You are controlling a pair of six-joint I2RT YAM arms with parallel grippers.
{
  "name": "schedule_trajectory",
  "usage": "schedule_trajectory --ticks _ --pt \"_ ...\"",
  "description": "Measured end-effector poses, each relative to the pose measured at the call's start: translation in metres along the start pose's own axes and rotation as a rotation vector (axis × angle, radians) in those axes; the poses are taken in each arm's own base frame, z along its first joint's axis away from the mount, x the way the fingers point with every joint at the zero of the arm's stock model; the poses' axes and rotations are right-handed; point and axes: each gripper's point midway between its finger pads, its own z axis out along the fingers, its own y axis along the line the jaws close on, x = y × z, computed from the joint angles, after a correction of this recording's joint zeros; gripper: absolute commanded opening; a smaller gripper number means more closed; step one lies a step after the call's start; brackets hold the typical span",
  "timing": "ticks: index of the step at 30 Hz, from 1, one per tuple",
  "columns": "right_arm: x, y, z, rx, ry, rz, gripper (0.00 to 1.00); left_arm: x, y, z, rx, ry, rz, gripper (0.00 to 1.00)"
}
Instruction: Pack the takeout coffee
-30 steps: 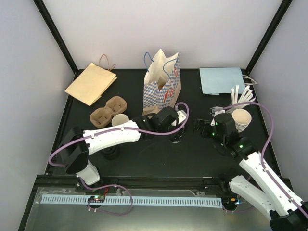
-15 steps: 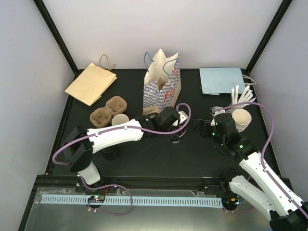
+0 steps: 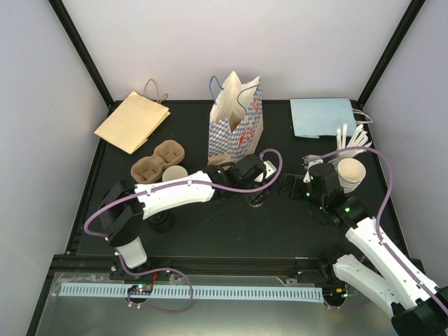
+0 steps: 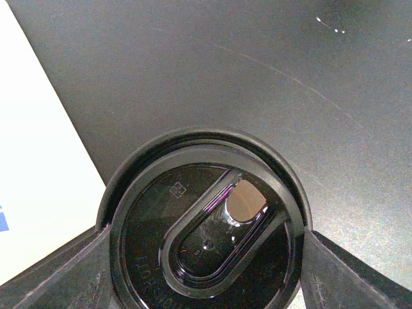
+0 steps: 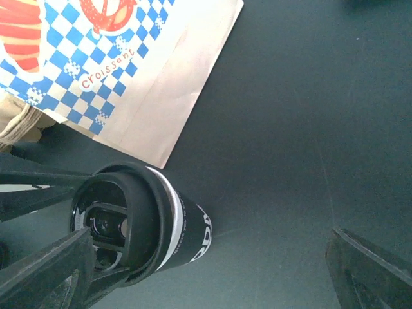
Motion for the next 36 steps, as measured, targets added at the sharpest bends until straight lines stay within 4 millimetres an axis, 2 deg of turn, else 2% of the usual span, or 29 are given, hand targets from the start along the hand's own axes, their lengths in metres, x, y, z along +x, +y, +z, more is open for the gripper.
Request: schedule_trajectory --ticks 5,8,10,14,21,27,36 --pt "0.010 0.004 0.008 -0.031 0.051 -0.006 0.99 0.000 0.001 0.001 -0.001 0.010 -0.002 0.64" --pt "0.017 0.008 0.014 -0.078 0.088 0.012 0.94 0.001 0.003 0.001 0.008 0.017 -0.012 0.64" --pt "0.018 0.005 0.019 -0.104 0.107 0.048 0.87 0.000 0.005 0.002 0.021 0.022 -0.027 0.64" --pt "0.020 -0.004 0.030 -0.150 0.143 0.129 0.67 0.003 0.012 0.003 0.027 0.037 -0.045 0.64" --pt "0.038 0.005 0.050 -0.259 0.269 0.175 0.51 0.001 0.012 0.008 0.044 0.070 -0.050 0.64" --pt "0.041 0.011 0.059 -0.314 0.304 0.177 0.45 0.000 0.017 0.012 0.051 0.087 -0.064 0.63" --pt "0.046 0.010 0.078 -0.330 0.350 0.202 0.40 -0.002 0.017 0.014 0.066 0.108 -0.070 0.63"
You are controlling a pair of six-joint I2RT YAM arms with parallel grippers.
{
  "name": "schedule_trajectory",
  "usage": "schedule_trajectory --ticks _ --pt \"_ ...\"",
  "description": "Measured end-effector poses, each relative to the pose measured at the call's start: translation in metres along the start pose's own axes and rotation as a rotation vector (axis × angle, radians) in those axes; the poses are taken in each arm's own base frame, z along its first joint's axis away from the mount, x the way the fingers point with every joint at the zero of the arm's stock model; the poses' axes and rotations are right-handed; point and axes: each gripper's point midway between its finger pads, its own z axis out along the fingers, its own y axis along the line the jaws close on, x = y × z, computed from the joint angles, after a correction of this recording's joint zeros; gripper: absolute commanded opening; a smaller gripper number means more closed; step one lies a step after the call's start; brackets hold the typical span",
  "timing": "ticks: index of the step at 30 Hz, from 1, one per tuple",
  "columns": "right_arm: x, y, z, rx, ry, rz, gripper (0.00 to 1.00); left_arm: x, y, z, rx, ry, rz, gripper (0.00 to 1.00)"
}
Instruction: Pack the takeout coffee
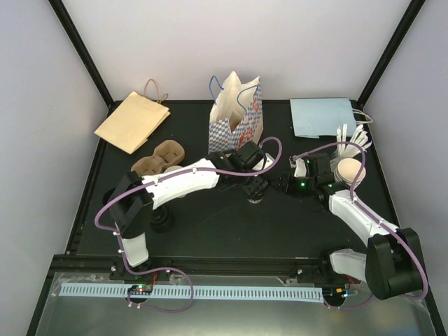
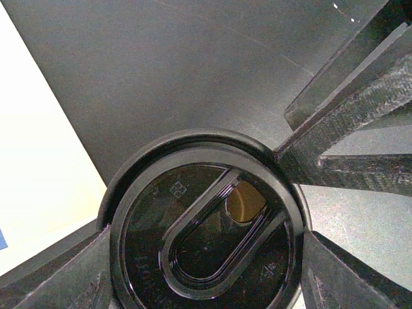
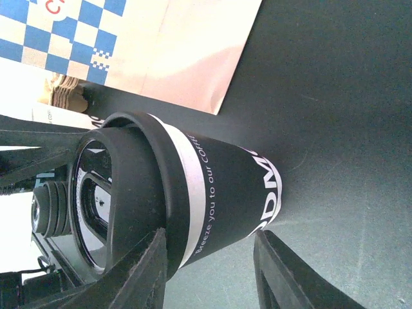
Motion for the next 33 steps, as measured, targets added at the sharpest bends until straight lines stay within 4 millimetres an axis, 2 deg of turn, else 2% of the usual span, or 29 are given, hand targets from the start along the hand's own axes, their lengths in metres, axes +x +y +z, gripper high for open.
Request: schedule_trajectory --ticks 18,26,29,33 --pt "-0.007 -0.003 0.012 -0.068 0.020 0.037 0.35 -0.002 0.004 0.006 0.014 -0.025 -0.015 0.62" --pt "-0.004 -0.004 0.009 -0.081 0.009 0.004 0.42 -0.002 0.004 0.006 0.018 -0.039 -0.017 0.61" --pt "0.000 -0.011 0.004 -0.044 0.015 0.015 0.42 -0.002 0.004 0.005 0.017 -0.039 -0.022 0.61" --pt "-0.012 -0.029 -0.003 0.002 -0.017 0.060 0.36 -0.002 0.004 0.005 0.017 -0.039 -0.023 0.61"
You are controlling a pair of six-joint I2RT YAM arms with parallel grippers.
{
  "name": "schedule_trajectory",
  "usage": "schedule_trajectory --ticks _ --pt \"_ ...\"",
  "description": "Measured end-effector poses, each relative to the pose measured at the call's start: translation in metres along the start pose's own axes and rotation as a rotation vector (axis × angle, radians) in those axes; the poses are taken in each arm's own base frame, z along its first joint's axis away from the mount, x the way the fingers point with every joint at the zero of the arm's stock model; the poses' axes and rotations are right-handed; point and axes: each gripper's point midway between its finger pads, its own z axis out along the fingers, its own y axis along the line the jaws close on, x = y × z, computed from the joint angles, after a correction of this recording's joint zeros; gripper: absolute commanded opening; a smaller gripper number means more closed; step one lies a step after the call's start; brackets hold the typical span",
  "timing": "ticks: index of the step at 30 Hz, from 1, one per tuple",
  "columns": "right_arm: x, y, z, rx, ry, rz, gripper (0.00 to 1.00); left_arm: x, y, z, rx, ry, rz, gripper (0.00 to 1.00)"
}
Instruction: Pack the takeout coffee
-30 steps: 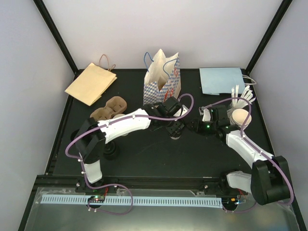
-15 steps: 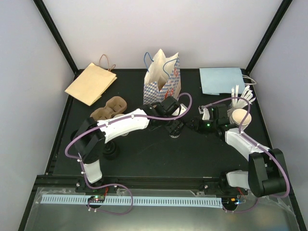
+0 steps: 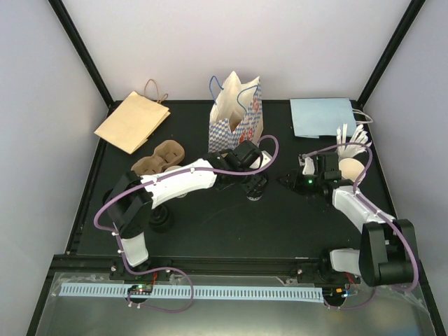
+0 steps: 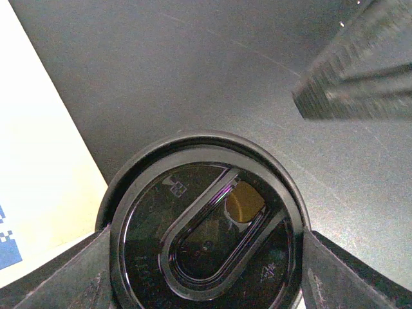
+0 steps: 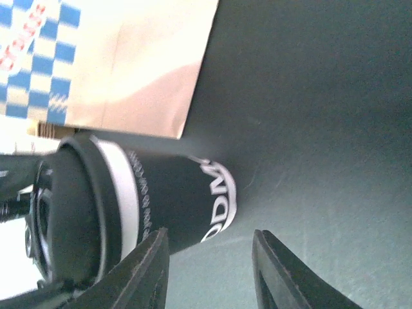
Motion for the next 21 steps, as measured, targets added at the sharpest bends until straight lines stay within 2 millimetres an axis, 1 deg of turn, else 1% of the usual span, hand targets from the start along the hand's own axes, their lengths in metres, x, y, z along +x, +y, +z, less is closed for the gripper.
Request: schedule_trajectory --ticks 1,2,3,4,7,10,12,14,17,19,21 --pt "-0.005 -0.003 0.000 0.009 -0.007 0.011 0.29 0.000 0.000 0.000 0.000 0.000 0.000 0.61" --pt "-0.009 -0.006 0.002 0.015 -0.009 0.018 0.14 0.000 0.000 0.000 0.000 0.000 0.000 0.61" --pt "-0.013 -0.007 0.005 0.015 -0.009 0.024 0.03 0.000 0.000 0.000 0.000 0.000 0.000 0.61" --pt "-0.018 -0.009 0.010 0.012 -0.004 0.039 0.01 0.000 0.000 0.000 0.000 0.001 0.000 0.61" --pt "-0.025 -0.015 0.027 -0.001 0.021 0.077 0.01 0.000 0.000 -0.001 0.001 0.003 -0.001 0.61" --pt "-0.025 -0.023 0.045 0.005 0.061 0.107 0.01 0.000 -0.001 -0.001 0.003 0.006 -0.001 0.61" --pt "-0.024 -0.022 0.059 -0.003 0.089 0.109 0.01 0.000 -0.001 -0.001 0.005 0.008 -0.001 0.61" --pt "-0.020 -0.018 0.072 -0.032 0.122 0.114 0.01 0.001 -0.001 -0.001 0.008 0.009 -0.001 0.60" --pt "-0.009 -0.014 0.089 -0.065 0.176 0.117 0.01 0.001 -0.002 -0.002 0.010 0.011 -0.001 0.60" --pt "0.003 -0.009 0.098 -0.084 0.219 0.114 0.01 0.001 -0.002 -0.002 0.010 0.012 -0.001 0.60" --pt "0.008 -0.004 0.102 -0.098 0.226 0.099 0.01 0.005 -0.003 -0.005 0.014 0.029 -0.002 0.60"
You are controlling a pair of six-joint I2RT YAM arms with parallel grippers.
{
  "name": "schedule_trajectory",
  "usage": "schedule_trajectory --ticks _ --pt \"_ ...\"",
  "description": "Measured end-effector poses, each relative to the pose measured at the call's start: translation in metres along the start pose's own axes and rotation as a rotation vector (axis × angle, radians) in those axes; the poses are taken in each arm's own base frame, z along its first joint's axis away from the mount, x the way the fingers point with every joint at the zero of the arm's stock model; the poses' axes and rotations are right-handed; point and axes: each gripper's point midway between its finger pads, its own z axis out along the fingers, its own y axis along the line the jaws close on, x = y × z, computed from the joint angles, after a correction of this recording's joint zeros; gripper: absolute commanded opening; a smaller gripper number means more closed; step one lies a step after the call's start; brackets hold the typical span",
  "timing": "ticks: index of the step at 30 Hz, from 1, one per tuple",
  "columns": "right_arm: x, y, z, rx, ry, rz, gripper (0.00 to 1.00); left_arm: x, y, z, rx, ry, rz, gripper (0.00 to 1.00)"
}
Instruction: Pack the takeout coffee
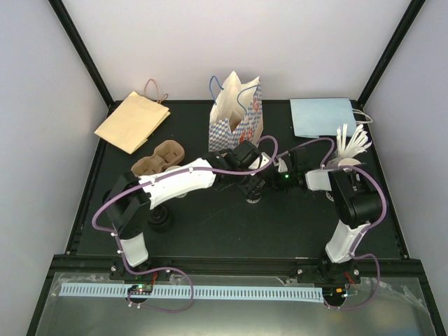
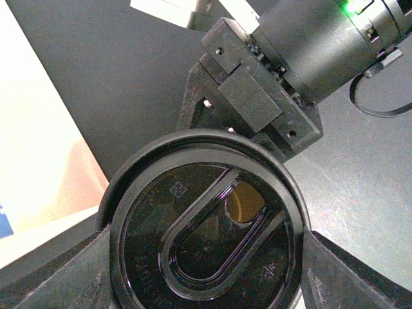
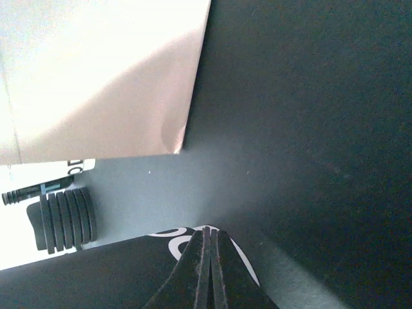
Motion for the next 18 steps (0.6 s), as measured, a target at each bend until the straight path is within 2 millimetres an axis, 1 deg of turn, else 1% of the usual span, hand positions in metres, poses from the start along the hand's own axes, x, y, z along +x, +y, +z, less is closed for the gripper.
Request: schedule_trajectory --ticks 2,4,7,9,12,14,18 --pt "0.006 0.003 0.003 -0.016 0.005 -0.013 0.01 0.004 -0.001 -0.003 0.007 0.014 -0.005 0.60" --pt "0.018 0.004 0.006 -0.023 0.021 -0.023 0.01 0.010 -0.004 -0.007 0.021 0.025 -0.011 0.59" --pt "0.044 0.009 0.010 -0.028 0.062 -0.050 0.01 0.026 -0.012 -0.018 0.054 0.040 -0.024 0.59" --pt "0.065 0.014 0.012 -0.029 0.096 -0.076 0.01 0.037 -0.020 -0.025 0.076 0.047 -0.029 0.58" --pt "0.086 0.017 0.010 -0.023 0.120 -0.094 0.01 0.052 -0.031 -0.034 0.096 0.049 -0.027 0.57" --pt "0.091 0.016 0.004 0.000 0.114 -0.099 0.01 0.058 -0.036 -0.037 0.090 0.040 -0.021 0.57" --pt "0.089 0.024 -0.008 0.027 0.078 -0.141 0.01 0.063 -0.040 -0.040 0.060 0.016 -0.022 0.57"
